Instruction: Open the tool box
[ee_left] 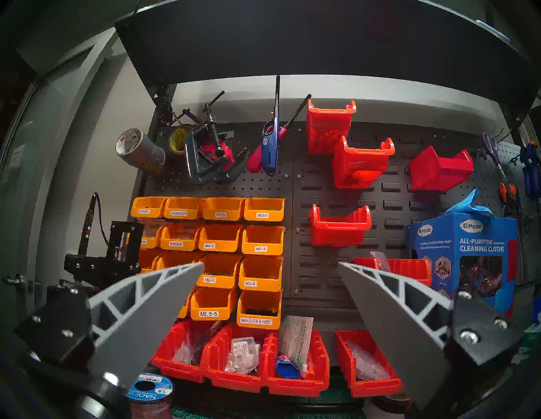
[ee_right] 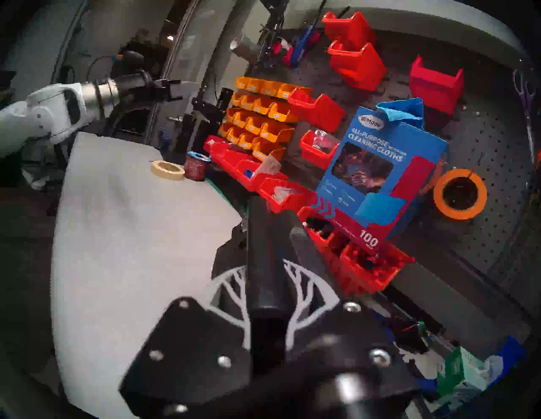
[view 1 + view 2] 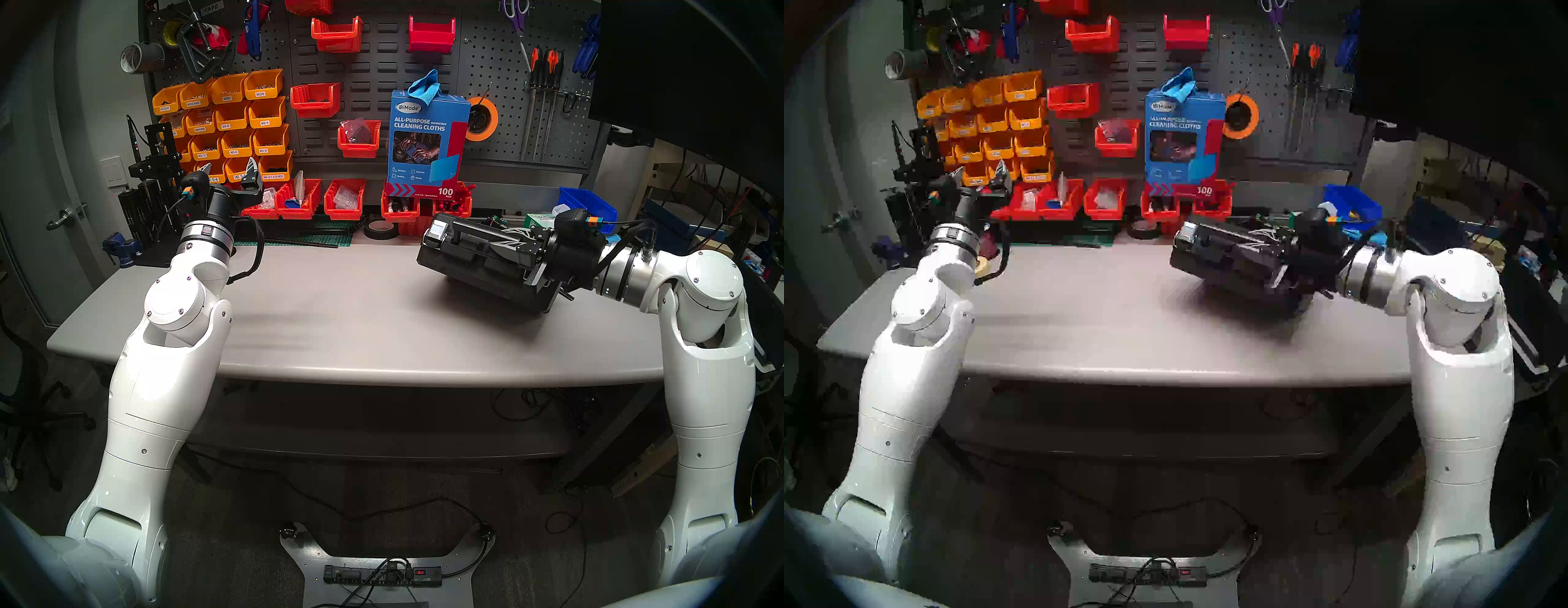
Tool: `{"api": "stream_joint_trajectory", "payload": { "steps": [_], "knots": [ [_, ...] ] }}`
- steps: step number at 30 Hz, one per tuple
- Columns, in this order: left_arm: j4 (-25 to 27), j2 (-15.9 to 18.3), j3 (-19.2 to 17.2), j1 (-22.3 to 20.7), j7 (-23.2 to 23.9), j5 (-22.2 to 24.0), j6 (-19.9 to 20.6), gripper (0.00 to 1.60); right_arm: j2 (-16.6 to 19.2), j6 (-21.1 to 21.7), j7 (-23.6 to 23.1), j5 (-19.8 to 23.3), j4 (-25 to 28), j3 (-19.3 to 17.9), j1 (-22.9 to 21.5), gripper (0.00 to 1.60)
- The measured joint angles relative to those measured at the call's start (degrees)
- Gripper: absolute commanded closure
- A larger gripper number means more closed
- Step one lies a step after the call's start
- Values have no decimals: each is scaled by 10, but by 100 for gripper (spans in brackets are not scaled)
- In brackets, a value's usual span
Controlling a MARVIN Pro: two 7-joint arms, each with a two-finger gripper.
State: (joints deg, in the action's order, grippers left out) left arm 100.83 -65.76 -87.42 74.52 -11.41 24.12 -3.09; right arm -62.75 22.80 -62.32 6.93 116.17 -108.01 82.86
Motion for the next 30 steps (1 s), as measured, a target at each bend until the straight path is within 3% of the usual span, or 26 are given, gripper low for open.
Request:
{"api": "stream_joint_trajectory", "payload": {
  "steps": [10,18,25,30],
  "knots": [
    [0,0,0,0,0,0,0,0,-17,-31,-52,13,18,-79,77,160],
    [0,0,0,0,0,0,0,0,-38,-64,-68,8,31,-108,134,160],
    [0,0,0,0,0,0,0,0,-59,-94,-50,-25,34,-107,162,160],
    [0,0,0,0,0,0,0,0,-90,-114,-2,-68,32,-85,168,160]
  ]
}}
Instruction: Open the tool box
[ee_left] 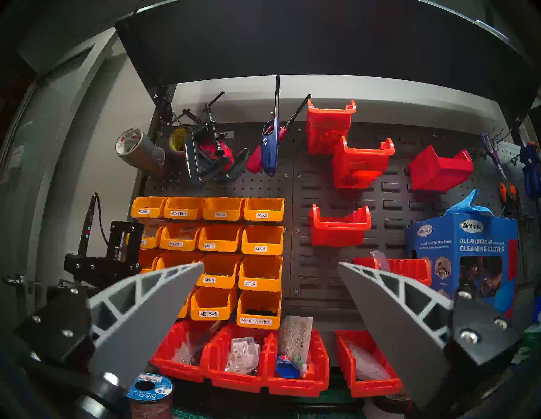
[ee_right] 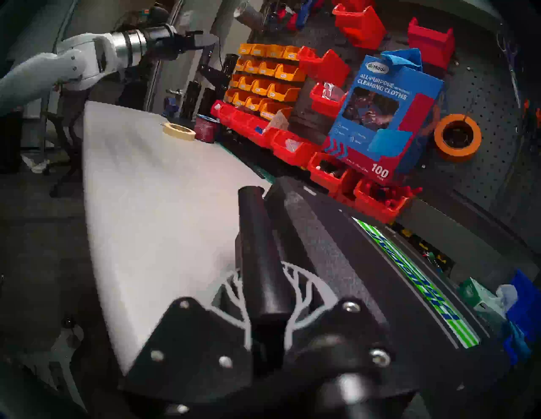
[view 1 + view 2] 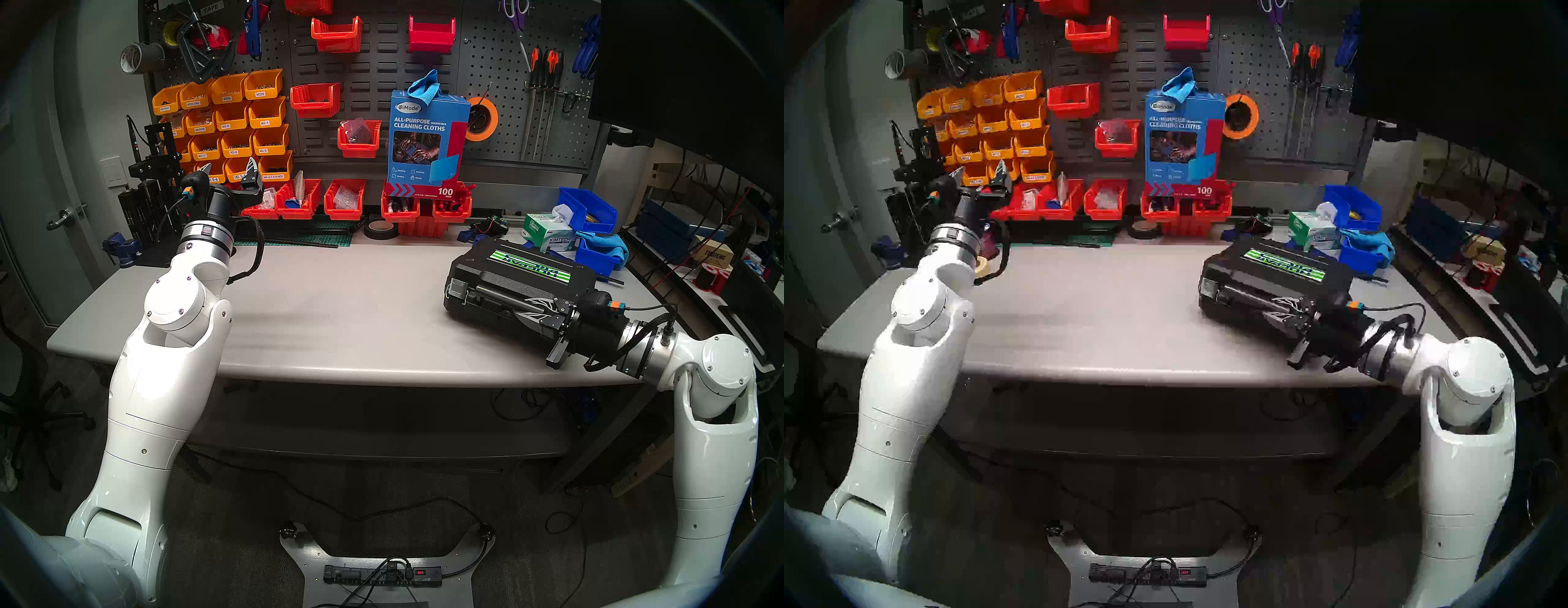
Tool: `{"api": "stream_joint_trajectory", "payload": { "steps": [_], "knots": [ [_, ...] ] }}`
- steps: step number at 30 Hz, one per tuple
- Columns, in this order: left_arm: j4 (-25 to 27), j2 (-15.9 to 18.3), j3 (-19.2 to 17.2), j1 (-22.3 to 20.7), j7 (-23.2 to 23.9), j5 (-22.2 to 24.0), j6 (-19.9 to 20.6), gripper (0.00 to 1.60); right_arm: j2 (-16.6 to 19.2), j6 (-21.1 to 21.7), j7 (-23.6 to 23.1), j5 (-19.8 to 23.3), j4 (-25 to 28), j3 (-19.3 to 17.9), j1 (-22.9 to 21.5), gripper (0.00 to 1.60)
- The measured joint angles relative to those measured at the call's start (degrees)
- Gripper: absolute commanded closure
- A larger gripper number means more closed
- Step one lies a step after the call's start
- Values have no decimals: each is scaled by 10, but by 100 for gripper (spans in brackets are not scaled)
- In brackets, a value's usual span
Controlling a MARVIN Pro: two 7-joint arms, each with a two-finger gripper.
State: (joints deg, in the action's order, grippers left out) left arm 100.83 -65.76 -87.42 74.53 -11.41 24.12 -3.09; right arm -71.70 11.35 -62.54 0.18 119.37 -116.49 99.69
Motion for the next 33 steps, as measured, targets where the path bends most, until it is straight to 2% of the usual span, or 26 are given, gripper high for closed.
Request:
{"api": "stream_joint_trajectory", "payload": {
  "steps": [9,20,21,22,23,25,26,28,33],
  "knots": [
    [0,0,0,0,0,0,0,0,-42,-19,62,-35,-8,33,-4,160],
    [0,0,0,0,0,0,0,0,-63,-48,91,-49,-25,44,-13,160],
    [0,0,0,0,0,0,0,0,-64,-49,92,-49,-27,44,-14,143],
    [0,0,0,0,0,0,0,0,-64,-50,92,-48,-29,44,-16,104],
    [0,0,0,0,0,0,0,0,-64,-50,92,-47,-32,44,-18,93],
    [0,0,0,0,0,0,0,0,-64,-51,90,-44,-37,44,-20,53],
    [0,0,0,0,0,0,0,0,-64,-51,89,-42,-40,44,-21,22],
    [0,0,0,0,0,0,0,0,-64,-50,85,-38,-45,44,-22,0],
    [0,0,0,0,0,0,0,0,-59,-45,76,-33,-51,39,-30,0]
  ]
}}
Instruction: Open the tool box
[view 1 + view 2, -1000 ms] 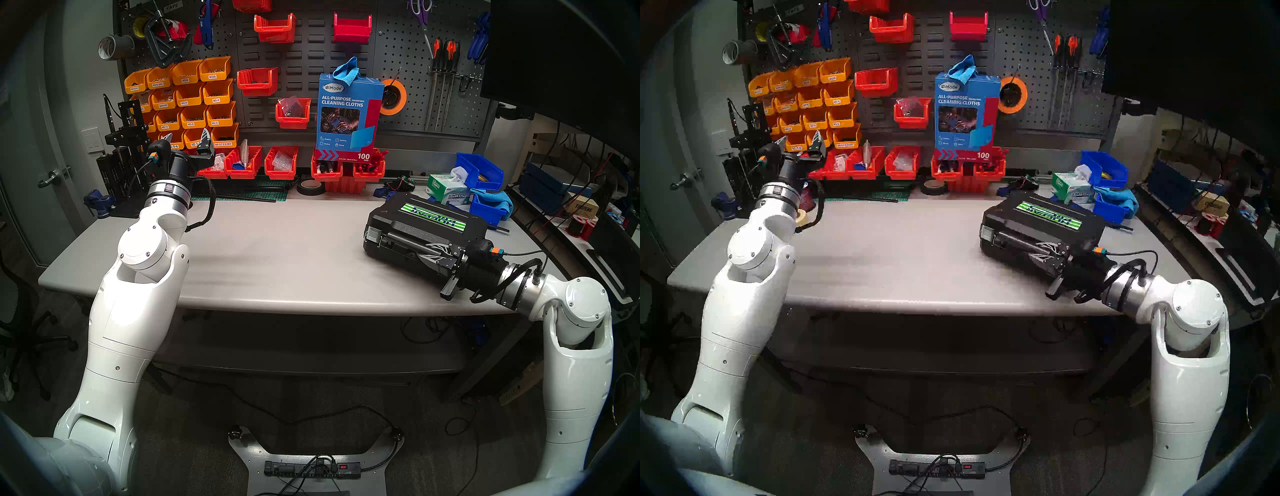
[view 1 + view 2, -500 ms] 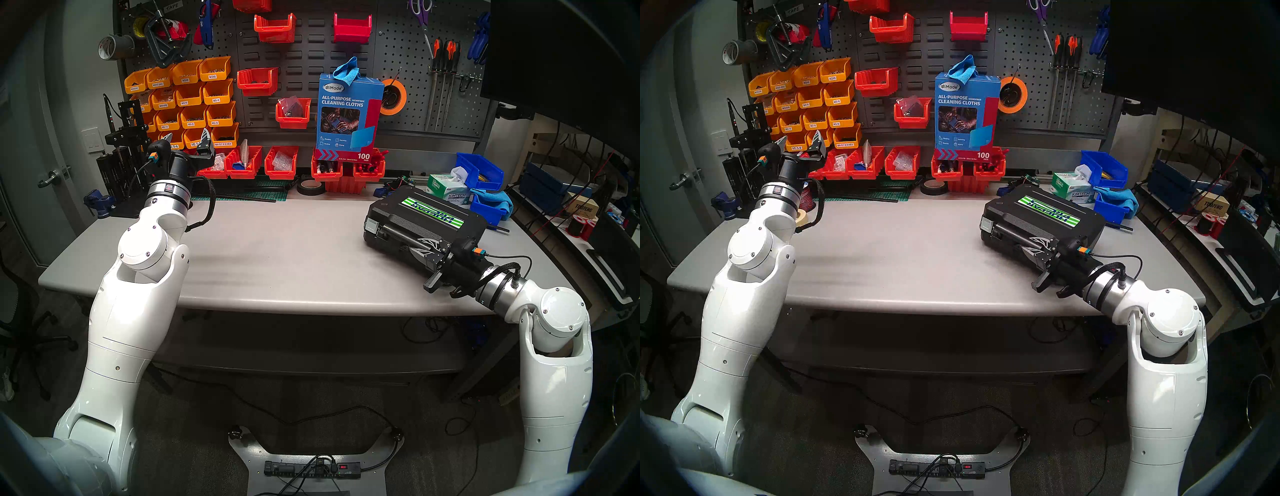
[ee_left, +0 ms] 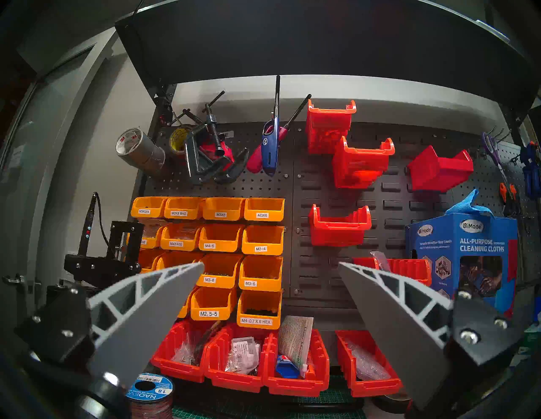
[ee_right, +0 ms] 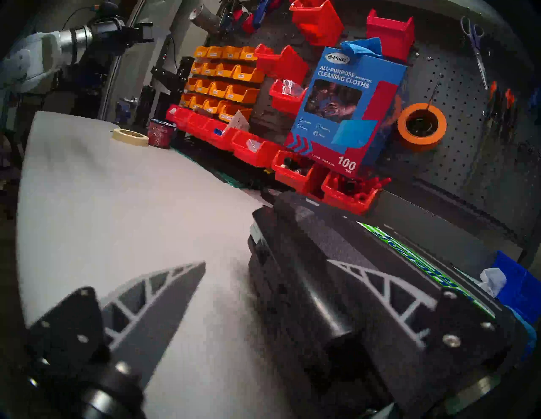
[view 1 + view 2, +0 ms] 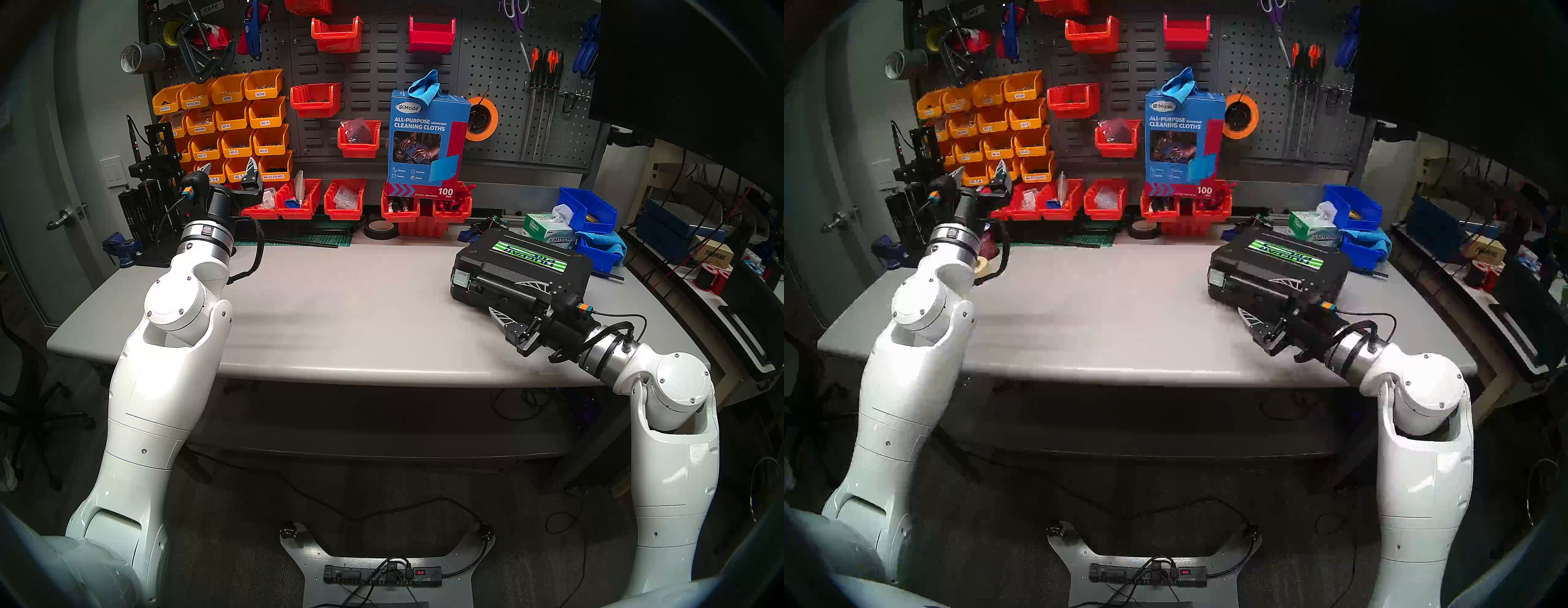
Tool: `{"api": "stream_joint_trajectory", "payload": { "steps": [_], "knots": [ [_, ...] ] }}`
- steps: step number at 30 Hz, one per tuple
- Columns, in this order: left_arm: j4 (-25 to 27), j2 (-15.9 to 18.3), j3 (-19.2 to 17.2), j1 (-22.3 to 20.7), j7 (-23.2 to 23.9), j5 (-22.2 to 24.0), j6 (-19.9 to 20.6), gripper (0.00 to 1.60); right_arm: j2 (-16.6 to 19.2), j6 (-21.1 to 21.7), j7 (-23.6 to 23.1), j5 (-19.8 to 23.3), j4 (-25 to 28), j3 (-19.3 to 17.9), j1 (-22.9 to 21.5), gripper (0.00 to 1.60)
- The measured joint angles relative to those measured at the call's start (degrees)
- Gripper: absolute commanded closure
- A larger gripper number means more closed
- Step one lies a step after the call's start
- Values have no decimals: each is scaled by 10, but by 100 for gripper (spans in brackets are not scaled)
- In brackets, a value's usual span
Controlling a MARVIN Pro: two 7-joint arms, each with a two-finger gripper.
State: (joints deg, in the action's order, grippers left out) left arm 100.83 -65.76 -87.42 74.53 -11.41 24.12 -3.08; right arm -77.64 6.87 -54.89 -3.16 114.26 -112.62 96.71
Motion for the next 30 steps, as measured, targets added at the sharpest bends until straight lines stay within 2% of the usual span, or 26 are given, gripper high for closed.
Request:
{"api": "stream_joint_trajectory", "payload": {
  "steps": [17,23,30],
  "knots": [
    [0,0,0,0,0,0,0,0,6,14,16,25,-3,-27,-59,0],
    [0,0,0,0,0,0,0,0,12,14,45,32,-15,-37,-95,0],
    [0,0,0,0,0,0,0,0,21,-2,93,33,-56,-59,-139,0]
  ]
}}
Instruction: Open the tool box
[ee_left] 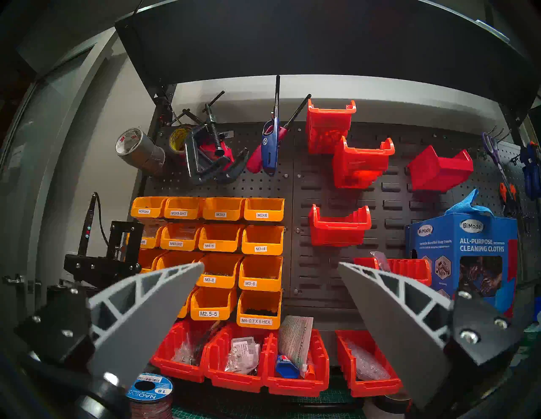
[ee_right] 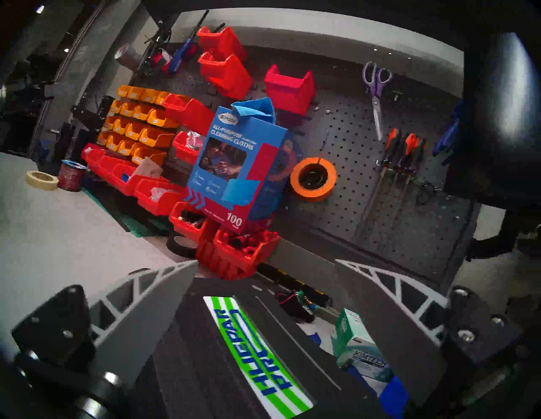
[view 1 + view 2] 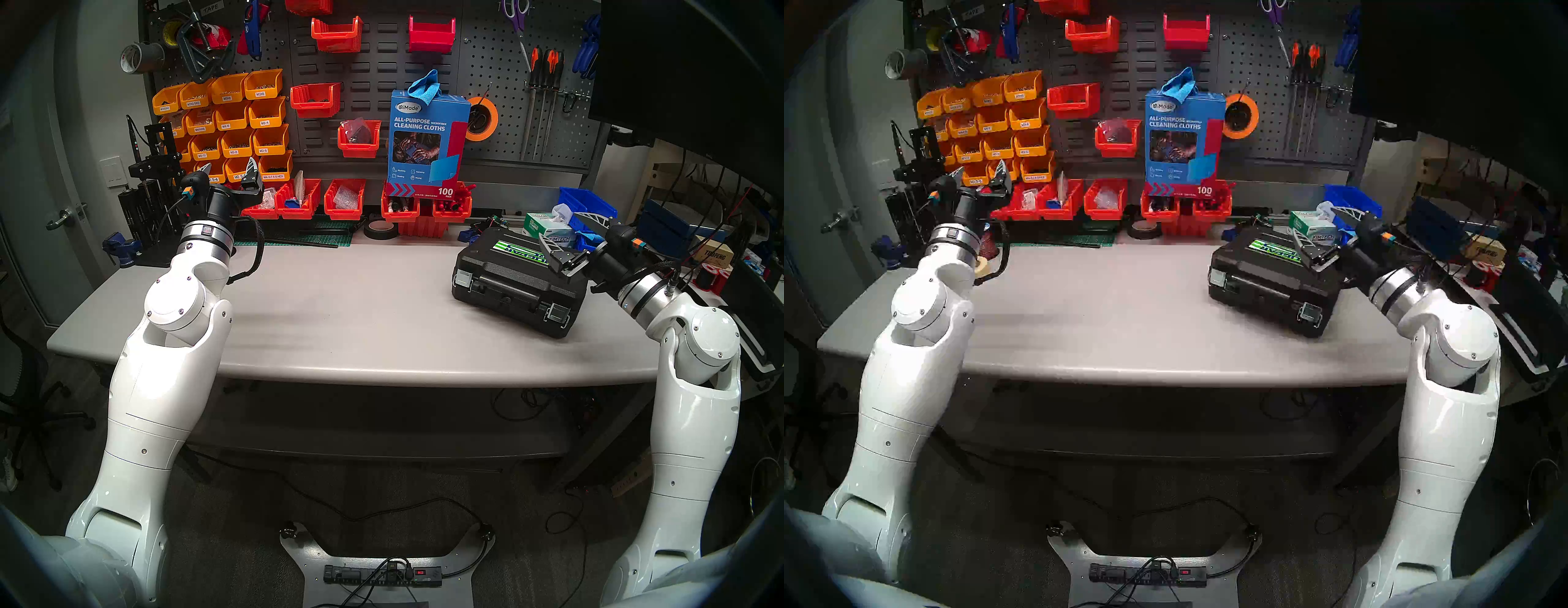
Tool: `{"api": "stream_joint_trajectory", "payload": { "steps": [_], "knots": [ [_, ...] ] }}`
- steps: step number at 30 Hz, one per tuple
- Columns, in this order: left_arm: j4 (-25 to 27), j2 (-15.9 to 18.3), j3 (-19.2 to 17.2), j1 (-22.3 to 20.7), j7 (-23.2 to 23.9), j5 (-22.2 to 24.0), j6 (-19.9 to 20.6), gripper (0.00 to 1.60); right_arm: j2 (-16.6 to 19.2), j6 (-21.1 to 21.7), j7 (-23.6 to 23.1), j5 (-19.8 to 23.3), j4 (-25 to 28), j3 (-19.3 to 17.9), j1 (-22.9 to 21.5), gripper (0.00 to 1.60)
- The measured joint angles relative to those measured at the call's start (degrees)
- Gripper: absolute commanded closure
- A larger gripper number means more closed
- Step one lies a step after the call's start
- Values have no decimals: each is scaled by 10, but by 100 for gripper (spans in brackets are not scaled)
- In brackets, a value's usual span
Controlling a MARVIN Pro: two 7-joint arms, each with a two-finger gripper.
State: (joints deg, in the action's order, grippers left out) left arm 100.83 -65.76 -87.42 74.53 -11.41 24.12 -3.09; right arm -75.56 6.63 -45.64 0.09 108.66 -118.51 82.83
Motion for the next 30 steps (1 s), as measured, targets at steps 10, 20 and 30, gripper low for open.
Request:
{"api": "stream_joint_trajectory", "payload": {
  "steps": [10,20,30],
  "knots": [
    [0,0,0,0,0,0,0,0,-15,-58,56,0,-39,-21,-30,0],
    [6,10,1,2,37,21,-18,0,-28,-80,71,3,-45,-23,-37,0],
    [21,60,25,-8,143,70,-80,0,-30,-85,73,3,-45,-24,-39,0]
  ]
}}
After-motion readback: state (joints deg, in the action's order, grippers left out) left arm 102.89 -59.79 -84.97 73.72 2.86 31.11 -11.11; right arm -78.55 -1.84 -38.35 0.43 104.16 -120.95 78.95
